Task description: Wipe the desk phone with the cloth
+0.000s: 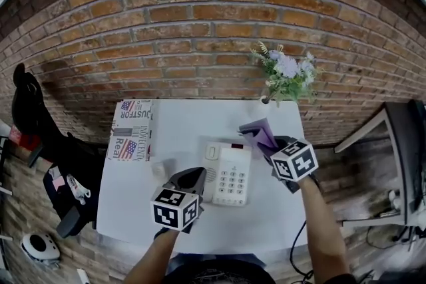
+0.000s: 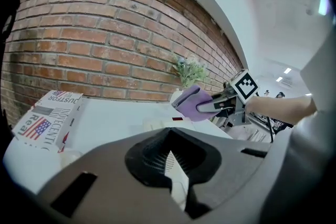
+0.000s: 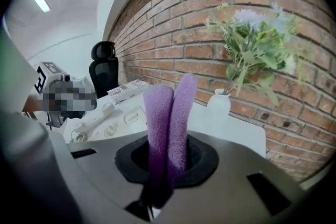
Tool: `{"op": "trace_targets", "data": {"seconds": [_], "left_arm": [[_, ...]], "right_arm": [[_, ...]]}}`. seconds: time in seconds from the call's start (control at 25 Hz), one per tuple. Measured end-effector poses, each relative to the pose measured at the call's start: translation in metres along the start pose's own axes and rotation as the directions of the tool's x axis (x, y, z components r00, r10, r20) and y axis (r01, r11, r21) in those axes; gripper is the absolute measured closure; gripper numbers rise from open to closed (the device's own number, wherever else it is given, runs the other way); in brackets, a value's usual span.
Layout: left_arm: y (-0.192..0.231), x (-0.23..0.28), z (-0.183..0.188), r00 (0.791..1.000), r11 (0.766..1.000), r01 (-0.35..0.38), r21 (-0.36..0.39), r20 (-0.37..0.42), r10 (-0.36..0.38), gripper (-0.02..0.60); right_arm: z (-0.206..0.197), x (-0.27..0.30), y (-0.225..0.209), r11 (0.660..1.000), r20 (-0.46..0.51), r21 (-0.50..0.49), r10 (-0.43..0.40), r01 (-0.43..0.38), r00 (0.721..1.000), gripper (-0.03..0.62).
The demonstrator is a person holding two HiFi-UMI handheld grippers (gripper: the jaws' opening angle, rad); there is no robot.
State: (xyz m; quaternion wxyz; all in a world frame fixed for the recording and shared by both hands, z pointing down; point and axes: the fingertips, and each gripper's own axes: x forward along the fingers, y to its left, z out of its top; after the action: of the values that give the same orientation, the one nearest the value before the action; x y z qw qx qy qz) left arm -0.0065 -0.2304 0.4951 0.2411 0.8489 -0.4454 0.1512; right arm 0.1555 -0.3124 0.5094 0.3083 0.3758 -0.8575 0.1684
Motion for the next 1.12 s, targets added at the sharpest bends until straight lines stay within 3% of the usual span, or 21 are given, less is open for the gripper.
{"op": "trace_targets", "data": {"seconds": [0.48,1.12], "left_arm": [[0.002,-0.049,0.014,0.998,0.997,0.036,0.072,0.045,-0.039,0.577],[0.04,-0.147,0.003,0.994,0.991,-0.011,0.134,0.112,-0.004,0.577]], "right_arm": [[0.005,-0.071,0.068,0.984,0.17,0.104,-0.164,0.147,0.972,0.548],[0.008,-0.12,0.175,0.937,0.311,0.213,-0.333,0.276,0.89,0.548]]}}
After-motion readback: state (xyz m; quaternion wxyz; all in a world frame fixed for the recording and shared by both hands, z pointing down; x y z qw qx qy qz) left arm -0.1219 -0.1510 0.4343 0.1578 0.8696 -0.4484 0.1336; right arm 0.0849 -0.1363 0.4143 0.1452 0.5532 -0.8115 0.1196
